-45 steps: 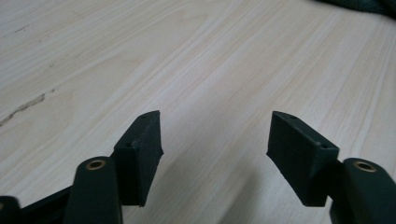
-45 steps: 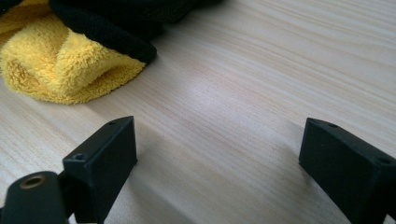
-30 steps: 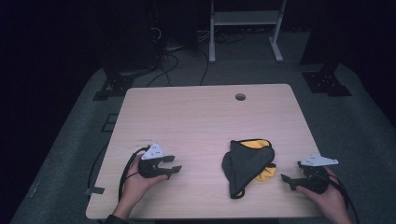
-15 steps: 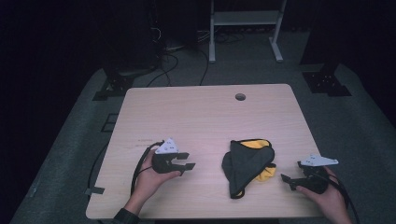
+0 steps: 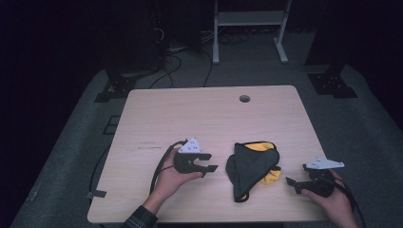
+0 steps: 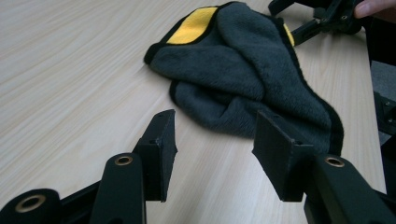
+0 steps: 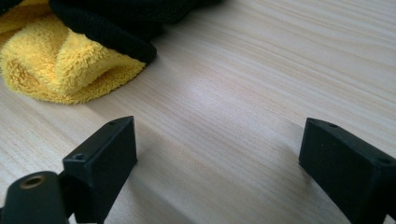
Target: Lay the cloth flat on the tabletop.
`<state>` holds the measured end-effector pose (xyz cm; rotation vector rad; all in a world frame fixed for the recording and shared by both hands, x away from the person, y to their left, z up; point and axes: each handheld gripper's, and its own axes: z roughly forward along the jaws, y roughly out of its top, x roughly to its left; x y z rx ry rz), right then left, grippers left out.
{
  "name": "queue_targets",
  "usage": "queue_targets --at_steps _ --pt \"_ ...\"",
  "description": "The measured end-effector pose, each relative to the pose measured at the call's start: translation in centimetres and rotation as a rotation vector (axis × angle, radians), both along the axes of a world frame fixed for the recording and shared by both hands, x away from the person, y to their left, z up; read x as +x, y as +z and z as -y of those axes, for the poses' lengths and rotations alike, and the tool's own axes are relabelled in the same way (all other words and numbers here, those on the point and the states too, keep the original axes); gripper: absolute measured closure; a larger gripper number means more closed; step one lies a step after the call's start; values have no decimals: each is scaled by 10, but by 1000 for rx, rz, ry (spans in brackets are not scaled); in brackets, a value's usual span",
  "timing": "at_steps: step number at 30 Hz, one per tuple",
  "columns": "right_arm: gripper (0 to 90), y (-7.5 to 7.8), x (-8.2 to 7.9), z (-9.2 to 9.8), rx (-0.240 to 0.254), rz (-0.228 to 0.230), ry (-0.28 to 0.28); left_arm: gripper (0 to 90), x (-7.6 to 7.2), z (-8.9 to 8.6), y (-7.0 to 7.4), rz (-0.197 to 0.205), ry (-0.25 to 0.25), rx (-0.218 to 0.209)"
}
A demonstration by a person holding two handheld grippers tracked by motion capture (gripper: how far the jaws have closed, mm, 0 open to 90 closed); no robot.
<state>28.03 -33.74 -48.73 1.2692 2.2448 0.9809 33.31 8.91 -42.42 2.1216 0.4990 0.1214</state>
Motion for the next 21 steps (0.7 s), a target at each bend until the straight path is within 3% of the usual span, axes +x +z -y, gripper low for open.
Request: queue_targets --at_steps 21 --pt "101 0 0 0 0 0 0 436 -3 69 -6 1 -132 15"
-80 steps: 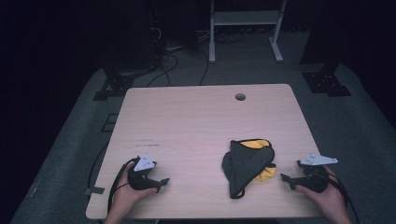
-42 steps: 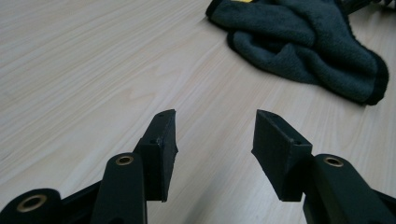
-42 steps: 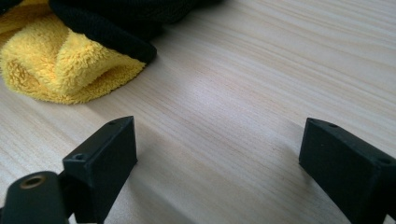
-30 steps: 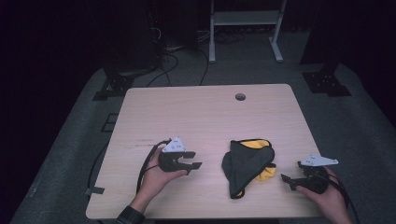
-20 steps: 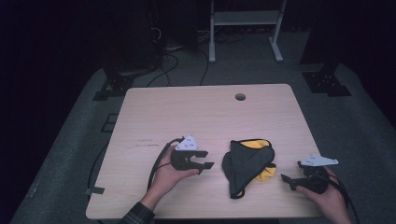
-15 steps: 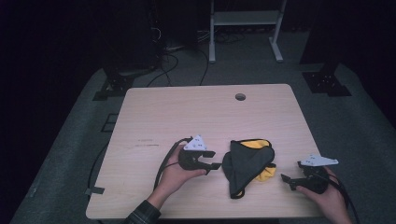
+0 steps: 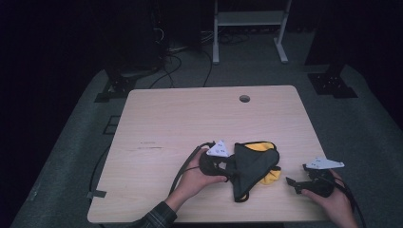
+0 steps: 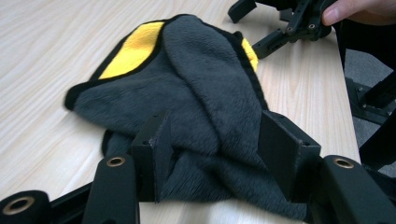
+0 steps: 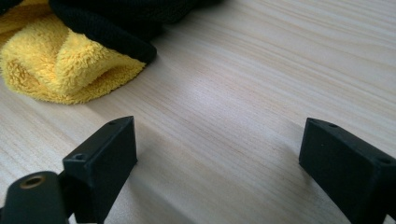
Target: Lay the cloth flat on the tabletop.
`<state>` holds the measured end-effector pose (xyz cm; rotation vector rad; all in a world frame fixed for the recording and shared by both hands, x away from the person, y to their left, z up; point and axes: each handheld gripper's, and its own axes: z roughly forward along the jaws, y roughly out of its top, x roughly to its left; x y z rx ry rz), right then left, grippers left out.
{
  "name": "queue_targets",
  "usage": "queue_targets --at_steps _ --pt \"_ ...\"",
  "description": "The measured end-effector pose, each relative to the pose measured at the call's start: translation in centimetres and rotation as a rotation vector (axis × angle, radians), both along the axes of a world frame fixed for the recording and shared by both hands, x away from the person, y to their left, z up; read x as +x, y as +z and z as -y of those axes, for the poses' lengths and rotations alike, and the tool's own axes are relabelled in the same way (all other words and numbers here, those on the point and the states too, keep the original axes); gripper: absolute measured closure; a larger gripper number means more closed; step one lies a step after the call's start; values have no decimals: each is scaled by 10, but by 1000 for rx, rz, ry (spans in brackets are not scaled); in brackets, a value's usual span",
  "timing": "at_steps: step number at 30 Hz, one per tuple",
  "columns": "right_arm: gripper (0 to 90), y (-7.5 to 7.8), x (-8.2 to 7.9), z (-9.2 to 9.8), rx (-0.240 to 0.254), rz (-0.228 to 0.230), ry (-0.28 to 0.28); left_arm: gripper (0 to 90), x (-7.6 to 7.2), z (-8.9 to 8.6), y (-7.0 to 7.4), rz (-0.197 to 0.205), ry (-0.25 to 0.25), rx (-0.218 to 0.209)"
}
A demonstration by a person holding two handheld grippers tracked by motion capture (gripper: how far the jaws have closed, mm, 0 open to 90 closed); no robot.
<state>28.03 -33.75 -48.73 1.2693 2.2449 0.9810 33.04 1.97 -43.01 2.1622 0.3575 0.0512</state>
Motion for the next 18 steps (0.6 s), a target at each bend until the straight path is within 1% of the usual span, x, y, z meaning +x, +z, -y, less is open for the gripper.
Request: queue_targets --at_steps 1,3,4,5,8,9,12,13,15,16,17,18 --pt "101 0 0 0 0 0 0 437 -1 6 -1 0 -8 -2" --pt "101 0 0 0 0 0 0 442 -1 12 -1 3 -21 1" --pt "101 0 0 0 0 0 0 444 -1 12 -1 3 -21 1" --pt "101 0 0 0 0 0 0 446 -1 18 -2 12 -30 12" --pt "101 0 0 0 0 0 0 452 0 22 -4 16 -27 19" --pt "101 0 0 0 0 0 0 455 3 26 -8 7 -26 26" --pt "101 0 0 0 0 0 0 462 5 30 -12 5 -26 37" --pt "101 0 0 0 0 0 0 469 7 34 -16 -1 -28 50" --pt "101 0 0 0 0 0 0 511 7 37 -19 -11 -30 60" --pt "101 0 0 0 0 0 0 545 7 37 -20 -16 -29 62" --pt "101 0 0 0 0 0 0 597 7 37 -20 -16 -29 62" --pt "101 0 0 0 0 0 0 655 7 38 -20 -40 -29 58"
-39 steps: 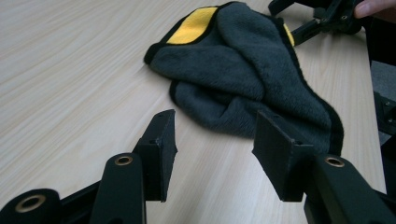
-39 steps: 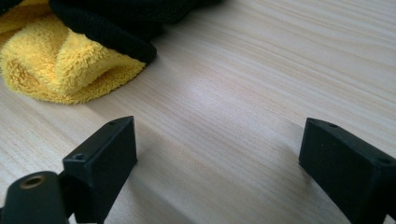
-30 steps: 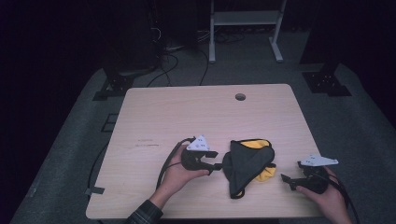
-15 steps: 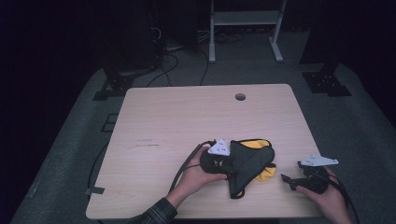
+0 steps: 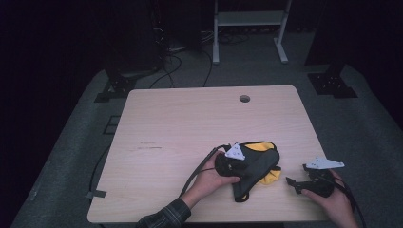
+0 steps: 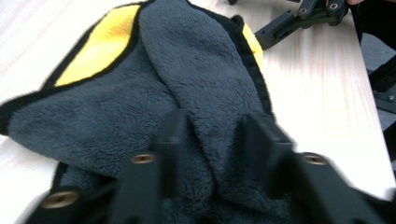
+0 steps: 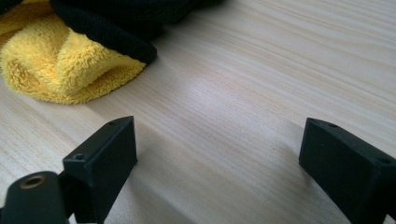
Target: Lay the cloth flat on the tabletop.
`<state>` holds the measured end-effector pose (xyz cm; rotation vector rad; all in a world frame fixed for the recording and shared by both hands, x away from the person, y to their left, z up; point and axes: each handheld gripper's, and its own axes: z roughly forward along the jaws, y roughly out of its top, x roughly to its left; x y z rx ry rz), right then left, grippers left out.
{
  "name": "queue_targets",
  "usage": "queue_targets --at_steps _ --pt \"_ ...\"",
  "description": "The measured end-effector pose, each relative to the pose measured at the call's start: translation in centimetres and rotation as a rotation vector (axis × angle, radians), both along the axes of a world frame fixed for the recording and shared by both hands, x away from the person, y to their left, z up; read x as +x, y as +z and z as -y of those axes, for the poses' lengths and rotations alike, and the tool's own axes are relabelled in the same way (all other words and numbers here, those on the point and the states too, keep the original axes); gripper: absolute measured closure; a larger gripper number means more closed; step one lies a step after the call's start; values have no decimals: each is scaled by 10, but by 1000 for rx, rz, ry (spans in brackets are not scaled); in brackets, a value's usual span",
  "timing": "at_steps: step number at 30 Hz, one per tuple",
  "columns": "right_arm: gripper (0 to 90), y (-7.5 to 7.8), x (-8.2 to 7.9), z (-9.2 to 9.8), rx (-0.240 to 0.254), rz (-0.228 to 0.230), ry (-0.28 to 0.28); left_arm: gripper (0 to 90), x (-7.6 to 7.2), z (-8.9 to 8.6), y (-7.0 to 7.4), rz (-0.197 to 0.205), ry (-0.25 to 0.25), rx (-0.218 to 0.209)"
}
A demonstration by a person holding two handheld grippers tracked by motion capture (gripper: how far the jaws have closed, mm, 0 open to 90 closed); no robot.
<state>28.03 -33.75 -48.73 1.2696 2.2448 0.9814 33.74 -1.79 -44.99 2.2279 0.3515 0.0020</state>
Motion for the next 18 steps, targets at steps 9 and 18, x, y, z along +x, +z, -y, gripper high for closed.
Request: queue_targets --at_steps 9,18 --pt "101 0 0 0 0 0 0 854 -3 -12 20 -20 -7 -71" --pt "101 0 0 0 -1 -1 2 855 3 -48 48 1 58 -164"
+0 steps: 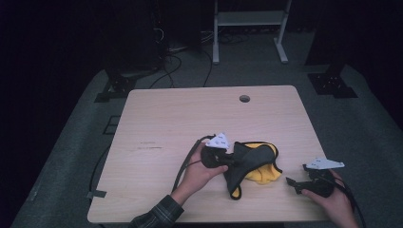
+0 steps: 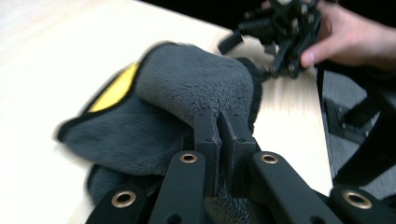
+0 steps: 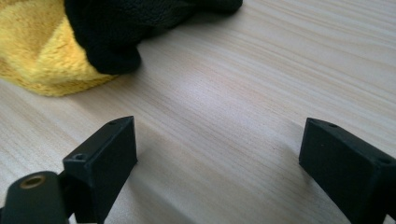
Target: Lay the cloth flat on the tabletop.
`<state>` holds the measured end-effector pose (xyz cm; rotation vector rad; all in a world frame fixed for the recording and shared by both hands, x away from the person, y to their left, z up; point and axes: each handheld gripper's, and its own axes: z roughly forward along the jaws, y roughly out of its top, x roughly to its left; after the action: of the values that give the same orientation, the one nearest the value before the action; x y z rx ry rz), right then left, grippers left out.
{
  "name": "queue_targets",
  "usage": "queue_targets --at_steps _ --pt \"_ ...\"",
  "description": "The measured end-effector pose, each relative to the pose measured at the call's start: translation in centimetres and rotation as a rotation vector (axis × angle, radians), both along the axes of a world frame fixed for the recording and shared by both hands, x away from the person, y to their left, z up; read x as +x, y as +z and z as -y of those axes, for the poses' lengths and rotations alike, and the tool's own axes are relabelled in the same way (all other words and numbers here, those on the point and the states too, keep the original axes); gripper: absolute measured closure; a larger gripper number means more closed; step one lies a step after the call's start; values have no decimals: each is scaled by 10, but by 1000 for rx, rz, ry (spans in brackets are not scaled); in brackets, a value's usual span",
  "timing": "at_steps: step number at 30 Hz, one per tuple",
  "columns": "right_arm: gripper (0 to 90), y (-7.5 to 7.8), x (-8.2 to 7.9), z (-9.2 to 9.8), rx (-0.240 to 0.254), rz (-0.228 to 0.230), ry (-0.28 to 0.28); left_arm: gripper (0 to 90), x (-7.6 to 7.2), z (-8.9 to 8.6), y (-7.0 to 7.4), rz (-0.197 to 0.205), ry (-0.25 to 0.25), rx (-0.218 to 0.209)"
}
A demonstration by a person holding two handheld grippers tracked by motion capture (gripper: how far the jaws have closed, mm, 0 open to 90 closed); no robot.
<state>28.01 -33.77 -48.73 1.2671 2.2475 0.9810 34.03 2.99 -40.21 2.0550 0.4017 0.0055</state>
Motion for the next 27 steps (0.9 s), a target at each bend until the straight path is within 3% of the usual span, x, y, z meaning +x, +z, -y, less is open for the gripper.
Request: queue_targets --at_steps 5,6,7,11,13,14,15,16,19,24,25,27 --pt "101 0 0 0 -1 0 1 855 9 -33 13 19 78 -36" --pt "101 0 0 0 -1 0 1 855 9 -33 13 19 78 -36" --pt "101 0 0 0 0 0 0 855 12 -45 15 20 109 -42" --pt "102 0 0 0 0 0 0 855 16 -65 15 16 158 -46" --pt "102 0 0 0 0 0 0 855 19 -86 13 10 213 -43" --pt "102 0 0 0 0 0 0 855 19 -86 13 10 213 -43" --pt "102 0 0 0 0 0 0 855 21 -99 10 -5 252 -44" --pt "102 0 0 0 0 0 0 854 21 -99 10 -5 252 -44" --pt "102 0 0 0 1 0 0 852 24 -122 -1 -30 308 -12" --pt "102 0 0 0 1 0 0 835 23 -137 -18 -67 351 47" --pt "102 0 0 0 0 1 0 788 22 -144 -24 -75 376 77" --pt "102 0 0 0 0 0 0 707 22 -150 -24 -68 401 93"
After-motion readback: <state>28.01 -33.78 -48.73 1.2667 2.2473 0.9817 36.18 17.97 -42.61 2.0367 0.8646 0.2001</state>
